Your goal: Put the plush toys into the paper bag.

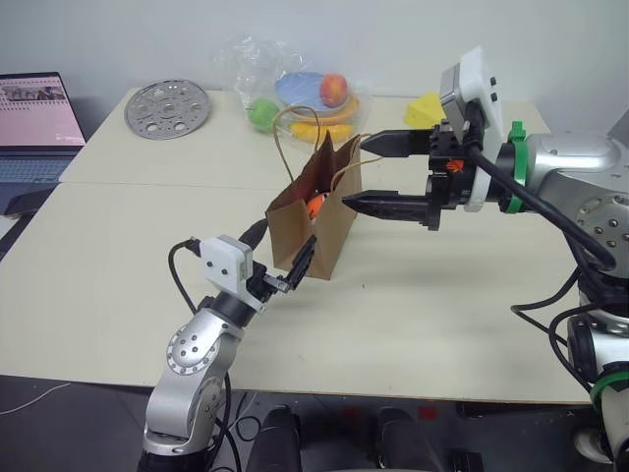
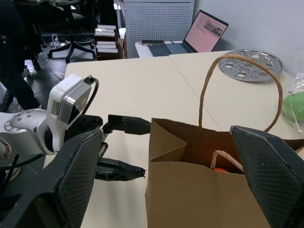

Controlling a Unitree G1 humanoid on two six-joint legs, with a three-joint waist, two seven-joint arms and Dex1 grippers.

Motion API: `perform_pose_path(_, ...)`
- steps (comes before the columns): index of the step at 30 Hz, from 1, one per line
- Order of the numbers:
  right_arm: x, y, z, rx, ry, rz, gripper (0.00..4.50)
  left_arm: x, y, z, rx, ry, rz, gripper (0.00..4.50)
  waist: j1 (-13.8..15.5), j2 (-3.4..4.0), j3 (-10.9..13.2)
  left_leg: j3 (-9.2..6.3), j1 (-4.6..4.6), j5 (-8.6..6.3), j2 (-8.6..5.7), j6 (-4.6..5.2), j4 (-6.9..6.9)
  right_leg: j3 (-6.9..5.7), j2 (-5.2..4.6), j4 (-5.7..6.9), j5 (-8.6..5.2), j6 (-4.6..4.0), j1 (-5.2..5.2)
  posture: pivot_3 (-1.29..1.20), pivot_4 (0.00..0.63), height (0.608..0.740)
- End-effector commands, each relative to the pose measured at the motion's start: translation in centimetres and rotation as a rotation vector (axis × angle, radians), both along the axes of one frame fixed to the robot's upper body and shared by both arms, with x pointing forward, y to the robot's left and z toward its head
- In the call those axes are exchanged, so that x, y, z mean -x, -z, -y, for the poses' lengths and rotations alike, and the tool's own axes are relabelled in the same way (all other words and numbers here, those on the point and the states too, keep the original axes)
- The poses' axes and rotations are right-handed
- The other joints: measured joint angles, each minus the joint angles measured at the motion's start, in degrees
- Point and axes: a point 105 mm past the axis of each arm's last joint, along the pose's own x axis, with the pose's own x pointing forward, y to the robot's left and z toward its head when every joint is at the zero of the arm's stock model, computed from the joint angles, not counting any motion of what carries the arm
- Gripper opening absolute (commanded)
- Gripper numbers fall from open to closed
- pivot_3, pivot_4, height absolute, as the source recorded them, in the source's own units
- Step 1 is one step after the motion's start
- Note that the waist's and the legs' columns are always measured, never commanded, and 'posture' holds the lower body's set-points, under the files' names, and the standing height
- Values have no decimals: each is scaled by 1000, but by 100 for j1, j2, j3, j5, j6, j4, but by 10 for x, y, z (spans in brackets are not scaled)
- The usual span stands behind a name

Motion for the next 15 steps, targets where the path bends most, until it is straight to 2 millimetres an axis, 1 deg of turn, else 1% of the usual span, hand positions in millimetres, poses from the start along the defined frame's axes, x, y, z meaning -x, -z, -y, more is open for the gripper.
perform_pose_path(1, 6, -10, 3, -22, 1, 38, 4500, 0, -10, 10, 10, 20, 52, 4440, 1, 0, 0, 0, 0, 0, 0, 0, 0, 0, 0, 0, 0, 0, 0, 0, 150, 740)
perform_pose_path(6, 6, -6, 13, -22, 24, 36, 4500, -7, -10, 13, 21, 3, 55, 4440, 4, 0, 0, 0, 0, 0, 0, 0, 0, 0, 0, -6, 0, 0, 3, 0, 150, 740)
perform_pose_path(9, 6, -6, 13, -24, 23, 36, 4500, -14, -12, 8, 20, -37, 67, 4440, 5, 0, 0, -1, -1, 0, 0, 0, 0, -2, 0, -5, 0, 0, 2, 0, 150, 740)
perform_pose_path(15, 7, -7, 11, -20, 17, 49, 4500, -29, -10, 8, 9, -82, 71, 4440, 6, 0, 0, -2, -2, 0, 0, 0, 0, -2, 0, -8, 1, 2, 3, 0, 150, 740)
